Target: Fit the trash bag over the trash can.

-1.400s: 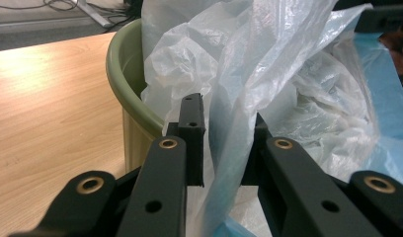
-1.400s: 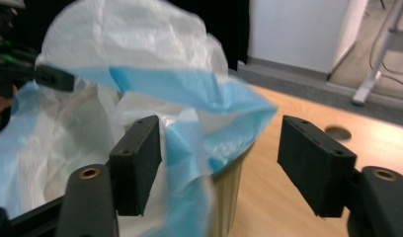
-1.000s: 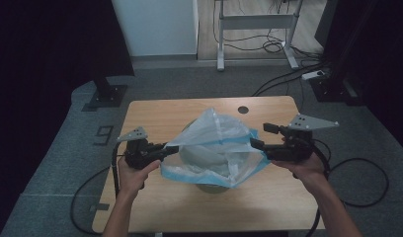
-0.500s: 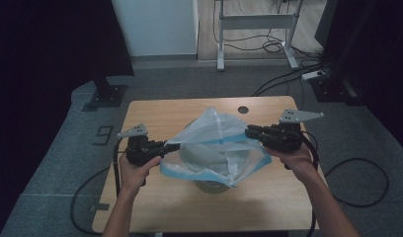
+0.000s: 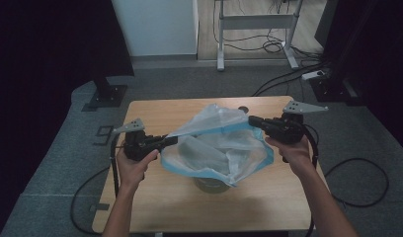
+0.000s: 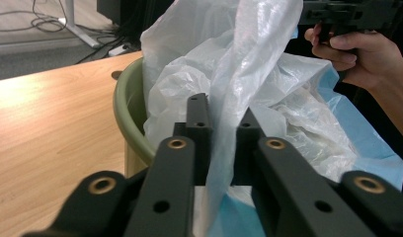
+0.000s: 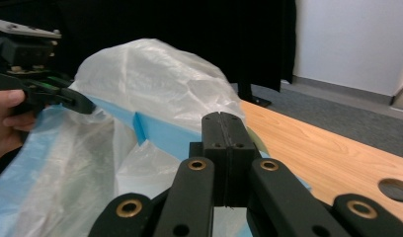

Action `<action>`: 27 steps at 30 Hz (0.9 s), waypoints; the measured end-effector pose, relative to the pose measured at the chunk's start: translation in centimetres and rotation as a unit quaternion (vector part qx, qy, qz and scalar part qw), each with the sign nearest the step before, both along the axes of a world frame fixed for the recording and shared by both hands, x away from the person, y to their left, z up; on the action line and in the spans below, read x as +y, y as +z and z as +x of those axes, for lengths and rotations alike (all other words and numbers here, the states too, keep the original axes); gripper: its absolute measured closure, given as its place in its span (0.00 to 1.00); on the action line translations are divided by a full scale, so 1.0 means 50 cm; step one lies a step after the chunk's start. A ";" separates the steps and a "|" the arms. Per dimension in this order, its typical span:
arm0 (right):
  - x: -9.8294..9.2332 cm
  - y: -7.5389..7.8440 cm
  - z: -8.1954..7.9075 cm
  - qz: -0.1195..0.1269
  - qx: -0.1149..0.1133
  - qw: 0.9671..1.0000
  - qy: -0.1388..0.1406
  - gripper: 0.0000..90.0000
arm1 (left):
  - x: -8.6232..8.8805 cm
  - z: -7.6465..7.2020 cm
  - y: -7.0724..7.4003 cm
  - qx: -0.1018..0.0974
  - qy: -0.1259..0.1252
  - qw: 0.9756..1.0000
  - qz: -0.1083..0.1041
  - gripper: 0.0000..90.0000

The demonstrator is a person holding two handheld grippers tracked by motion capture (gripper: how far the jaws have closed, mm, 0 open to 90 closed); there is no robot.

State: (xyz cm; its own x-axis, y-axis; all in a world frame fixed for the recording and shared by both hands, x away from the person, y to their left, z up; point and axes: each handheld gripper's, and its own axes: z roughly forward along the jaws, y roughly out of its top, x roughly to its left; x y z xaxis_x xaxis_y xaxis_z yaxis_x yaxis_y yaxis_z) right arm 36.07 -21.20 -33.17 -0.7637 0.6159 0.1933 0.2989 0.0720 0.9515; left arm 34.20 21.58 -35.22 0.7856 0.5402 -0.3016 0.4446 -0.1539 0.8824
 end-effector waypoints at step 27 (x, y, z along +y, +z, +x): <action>0.037 -0.076 0.117 -0.012 0.039 0.997 -0.060 0.99 | 0.021 0.109 -0.050 0.065 0.048 0.997 -0.008 0.91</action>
State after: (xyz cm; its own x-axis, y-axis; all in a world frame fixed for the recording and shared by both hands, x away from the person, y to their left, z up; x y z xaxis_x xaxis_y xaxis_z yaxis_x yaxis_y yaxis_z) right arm 41.92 -19.35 -36.97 -0.6675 0.7071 0.2333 0.3792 0.0532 0.9238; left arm 39.67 22.64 -37.73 0.6851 0.6049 -0.4058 0.5665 -0.0924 0.8188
